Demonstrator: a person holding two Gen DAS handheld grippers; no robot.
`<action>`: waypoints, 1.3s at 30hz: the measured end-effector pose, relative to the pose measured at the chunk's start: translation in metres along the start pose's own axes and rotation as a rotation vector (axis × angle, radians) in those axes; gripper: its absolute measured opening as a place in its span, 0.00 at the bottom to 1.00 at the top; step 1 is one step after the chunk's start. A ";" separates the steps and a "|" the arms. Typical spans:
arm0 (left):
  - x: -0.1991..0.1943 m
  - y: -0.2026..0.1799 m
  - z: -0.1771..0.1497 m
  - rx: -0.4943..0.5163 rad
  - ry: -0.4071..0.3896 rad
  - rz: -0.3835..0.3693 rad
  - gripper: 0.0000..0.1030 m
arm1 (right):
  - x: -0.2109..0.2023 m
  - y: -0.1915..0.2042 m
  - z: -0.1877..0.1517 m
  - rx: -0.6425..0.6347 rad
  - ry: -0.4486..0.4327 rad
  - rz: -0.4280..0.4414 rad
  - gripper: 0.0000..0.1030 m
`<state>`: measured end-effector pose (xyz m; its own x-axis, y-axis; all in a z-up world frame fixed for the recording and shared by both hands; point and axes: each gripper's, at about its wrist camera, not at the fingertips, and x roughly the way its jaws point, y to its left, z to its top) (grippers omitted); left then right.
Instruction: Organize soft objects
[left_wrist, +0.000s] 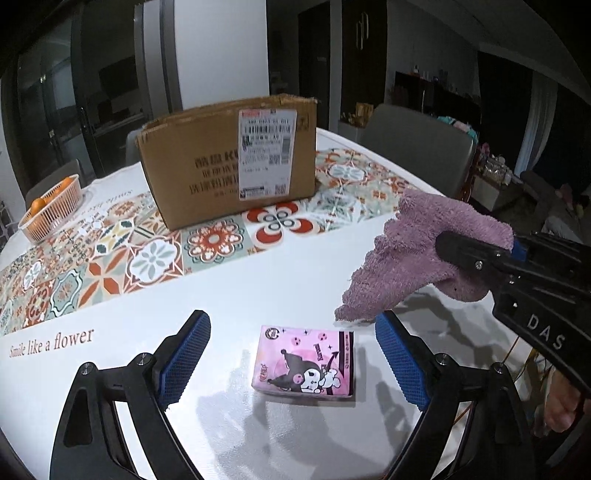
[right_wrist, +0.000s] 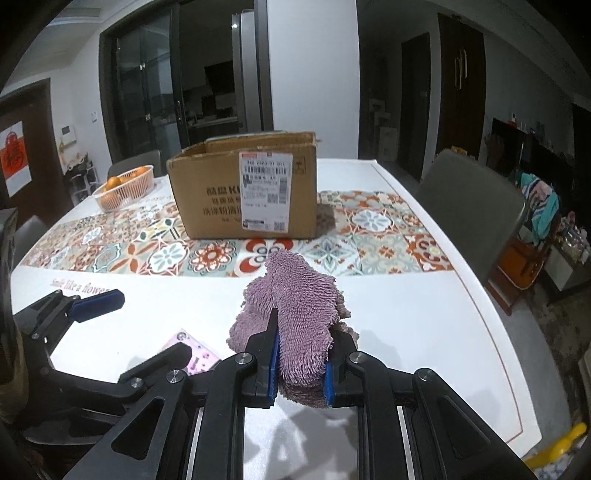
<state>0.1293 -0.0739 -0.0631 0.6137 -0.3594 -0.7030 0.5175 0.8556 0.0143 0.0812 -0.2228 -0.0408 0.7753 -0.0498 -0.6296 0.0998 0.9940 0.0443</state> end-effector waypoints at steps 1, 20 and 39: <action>0.003 0.000 -0.001 0.002 0.011 0.000 0.89 | 0.001 0.000 -0.001 0.000 0.003 0.000 0.19; 0.040 -0.001 -0.019 0.022 0.135 -0.026 0.89 | 0.018 0.003 -0.010 -0.017 0.066 -0.002 0.19; 0.051 0.000 -0.026 -0.012 0.158 -0.044 0.70 | 0.026 0.004 -0.014 -0.027 0.095 -0.003 0.19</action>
<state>0.1451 -0.0822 -0.1179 0.4888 -0.3341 -0.8059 0.5341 0.8450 -0.0264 0.0925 -0.2186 -0.0677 0.7125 -0.0451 -0.7002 0.0847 0.9962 0.0221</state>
